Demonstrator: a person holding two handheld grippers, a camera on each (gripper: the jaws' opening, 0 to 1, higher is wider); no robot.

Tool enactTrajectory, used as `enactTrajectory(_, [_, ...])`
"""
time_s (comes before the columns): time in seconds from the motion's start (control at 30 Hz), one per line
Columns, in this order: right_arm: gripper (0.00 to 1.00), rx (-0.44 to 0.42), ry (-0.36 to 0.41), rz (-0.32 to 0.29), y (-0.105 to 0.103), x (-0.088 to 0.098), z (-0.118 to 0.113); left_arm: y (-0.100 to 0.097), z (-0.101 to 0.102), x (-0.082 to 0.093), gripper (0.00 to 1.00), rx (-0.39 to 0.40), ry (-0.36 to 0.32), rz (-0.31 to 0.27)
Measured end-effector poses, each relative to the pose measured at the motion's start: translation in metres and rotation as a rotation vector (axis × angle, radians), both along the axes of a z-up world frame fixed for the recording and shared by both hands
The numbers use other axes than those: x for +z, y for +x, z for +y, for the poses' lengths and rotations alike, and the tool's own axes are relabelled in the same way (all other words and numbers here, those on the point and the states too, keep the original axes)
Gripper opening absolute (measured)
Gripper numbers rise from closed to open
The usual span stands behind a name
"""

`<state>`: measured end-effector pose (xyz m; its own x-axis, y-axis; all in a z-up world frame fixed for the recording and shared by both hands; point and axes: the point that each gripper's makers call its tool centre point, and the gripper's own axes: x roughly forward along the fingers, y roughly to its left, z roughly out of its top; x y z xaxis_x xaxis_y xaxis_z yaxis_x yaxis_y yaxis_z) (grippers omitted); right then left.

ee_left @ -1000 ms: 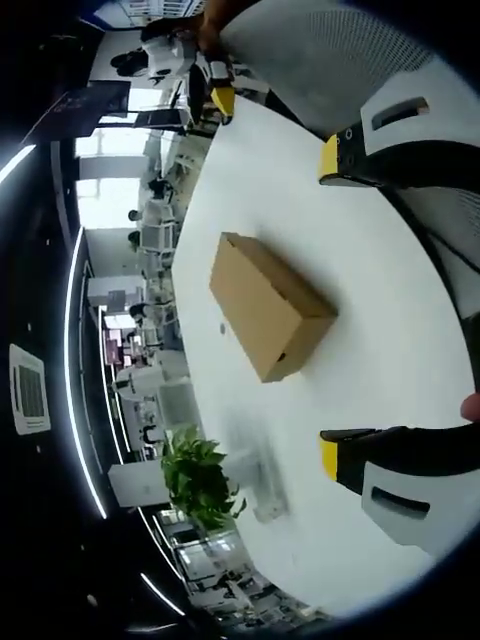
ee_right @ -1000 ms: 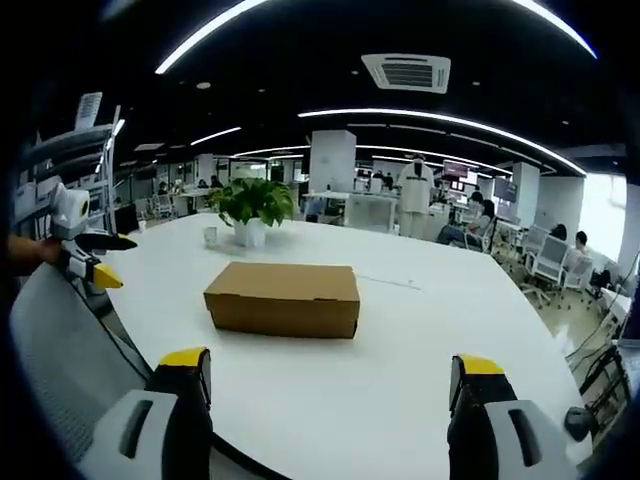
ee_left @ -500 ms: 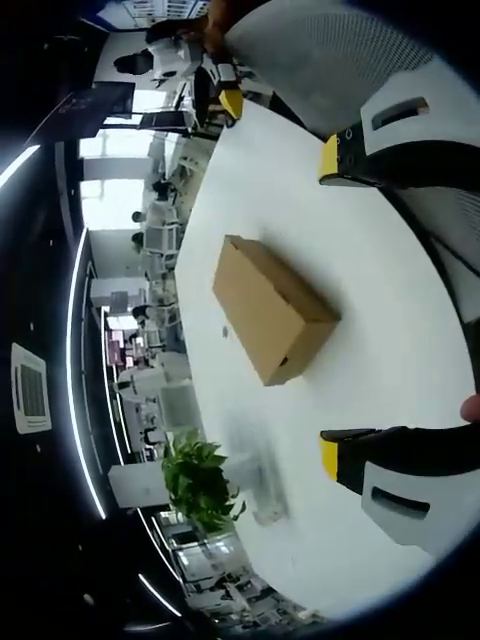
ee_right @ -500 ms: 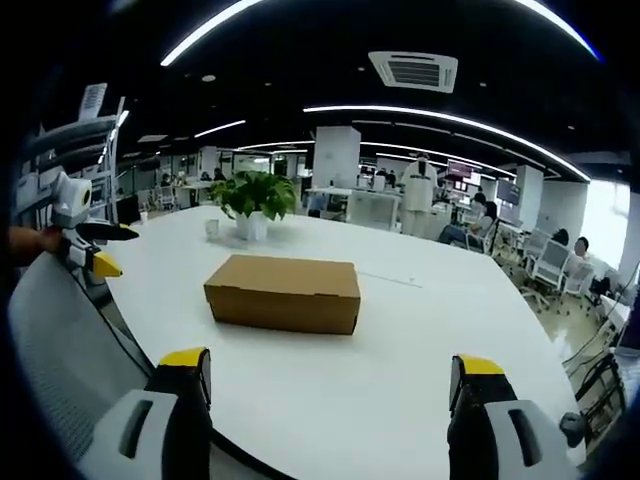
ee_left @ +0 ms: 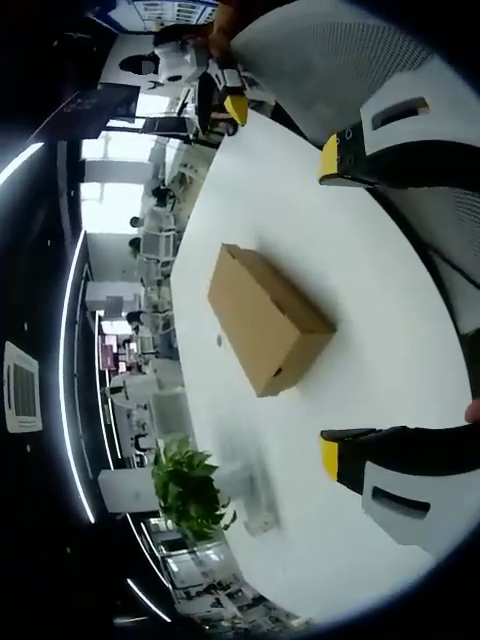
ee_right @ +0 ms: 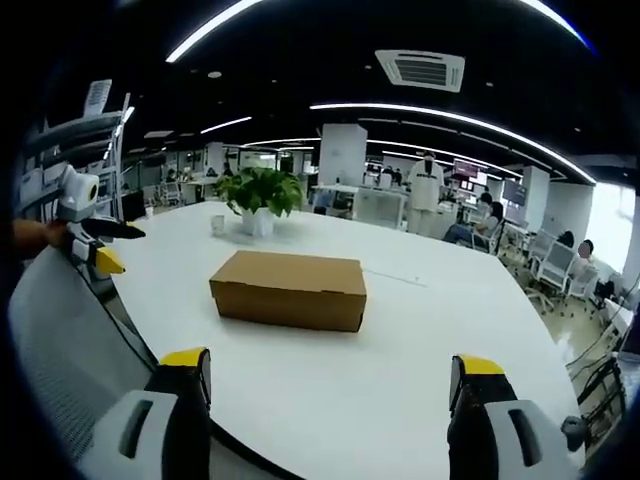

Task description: Operate the shoe box by opening the lid, removing the specified soft item, and placing it in the target area until the item is outside and the box remains undamaged.

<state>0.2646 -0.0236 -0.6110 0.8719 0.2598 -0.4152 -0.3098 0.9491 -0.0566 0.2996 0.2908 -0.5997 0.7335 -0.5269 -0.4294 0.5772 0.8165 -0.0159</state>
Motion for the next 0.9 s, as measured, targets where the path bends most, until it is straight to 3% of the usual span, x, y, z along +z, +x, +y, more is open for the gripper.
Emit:
enactTrajectory(0.23, [1.00,-0.002,0.010,0.009,0.000,0.000,0.000,0.008,-0.002,0.000,0.99,-0.033,-0.017,0.022])
enactTrajectory(0.4, [1.00,0.031,-0.006,0.041,-0.004,-0.004,0.002,0.019,0.001,0.004,0.99,-0.047,-0.003,0.003])
enactTrajectory(0.67, [1.00,0.039,-0.004,0.024,-0.004,0.003,0.003,0.033,0.016,0.008,0.99,-0.025,0.003,-0.019])
enactTrajectory(0.9, [1.00,0.059,-0.011,0.023,-0.002,0.010,0.005,0.035,0.016,0.006,0.99,-0.030,-0.021,-0.013])
